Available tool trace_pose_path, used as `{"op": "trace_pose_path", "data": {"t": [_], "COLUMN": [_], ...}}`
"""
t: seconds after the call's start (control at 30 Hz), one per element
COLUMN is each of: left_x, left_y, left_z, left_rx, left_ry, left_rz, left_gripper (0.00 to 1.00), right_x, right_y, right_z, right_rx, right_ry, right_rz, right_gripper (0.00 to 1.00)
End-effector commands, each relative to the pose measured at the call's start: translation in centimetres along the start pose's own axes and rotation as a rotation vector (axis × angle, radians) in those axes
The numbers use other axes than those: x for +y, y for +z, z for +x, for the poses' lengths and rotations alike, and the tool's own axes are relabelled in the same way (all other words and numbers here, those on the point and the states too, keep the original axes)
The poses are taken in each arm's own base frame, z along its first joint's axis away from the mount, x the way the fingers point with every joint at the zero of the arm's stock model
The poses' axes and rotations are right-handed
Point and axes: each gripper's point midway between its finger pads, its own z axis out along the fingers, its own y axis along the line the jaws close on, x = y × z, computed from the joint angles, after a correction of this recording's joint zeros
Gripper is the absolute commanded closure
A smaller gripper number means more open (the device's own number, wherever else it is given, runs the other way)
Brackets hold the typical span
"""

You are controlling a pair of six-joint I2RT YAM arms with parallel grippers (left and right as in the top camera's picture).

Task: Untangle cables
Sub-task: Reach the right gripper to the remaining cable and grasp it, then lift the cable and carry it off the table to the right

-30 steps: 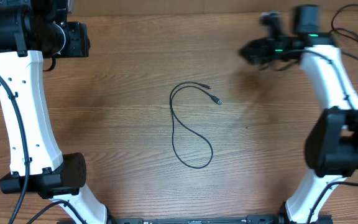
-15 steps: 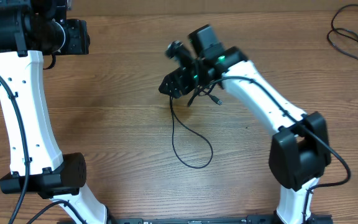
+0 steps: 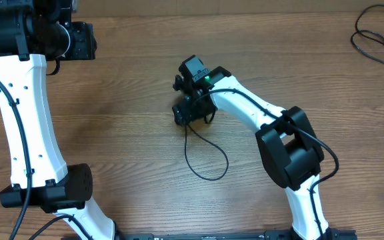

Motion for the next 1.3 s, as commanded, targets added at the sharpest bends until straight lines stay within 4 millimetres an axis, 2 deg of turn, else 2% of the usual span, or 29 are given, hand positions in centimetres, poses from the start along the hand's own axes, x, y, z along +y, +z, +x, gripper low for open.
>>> {"op": "trace_pose_path", "data": {"t": [0.0, 0.2, 0.43, 0.67, 0.77, 0.8, 0.83, 0.9, 1.07, 1.27], "left_x": [-0.5, -0.5, -0.6, -0.6, -0.6, -0.6, -0.6, -0.6, -0.6, -0.4], "left_y": [0.1, 0.1, 0.1, 0.1, 0.1, 0.1, 0.1, 0.1, 0.1, 0.1], "left_z": [-0.1, -0.1, 0.3, 0.5, 0.5, 0.6, 0.6, 0.7, 1.1, 1.4], "left_rx": [0.001, 0.001, 0.018, 0.025, 0.026, 0.027, 0.029, 0.034, 0.047, 0.06], "left_ry": [0.0, 0.0, -0.001, -0.002, -0.002, -0.003, -0.003, -0.003, 0.003, 0.001], "left_rz": [0.016, 0.017, 0.019, 0.019, 0.019, 0.019, 0.02, 0.02, 0.019, 0.012], "left_gripper": [0.39, 0.39, 0.4, 0.4, 0.4, 0.4, 0.4, 0.4, 0.4, 0.39], "right_x": [-0.4, -1.3, 0.3, 0.1, -0.2, -0.3, -0.4, -0.5, -0.5, -0.6], "right_y": [-0.3, -1.5, 1.1, 4.2, 5.5, 5.8, 6.2, 6.8, 7.9, 7.5], "right_z": [0.4, 0.4, 0.9, 2.1, 2.6, 2.8, 3.0, 3.1, 2.7, 2.1], "right_rx": [0.02, 0.028, 0.054, 0.112, 0.14, 0.146, 0.153, 0.16, 0.142, 0.119], "right_ry": [0.077, 0.073, 0.022, 0.013, 0.012, 0.012, 0.014, 0.015, 0.012, 0.008], "right_rz": [0.035, 0.176, 0.192, 0.201, 0.206, 0.207, 0.208, 0.206, 0.195, 0.199], "right_gripper": [0.21, 0.17, 0.17, 0.17, 0.35, 0.52, 0.75, 0.96, 0.96, 0.96]}}
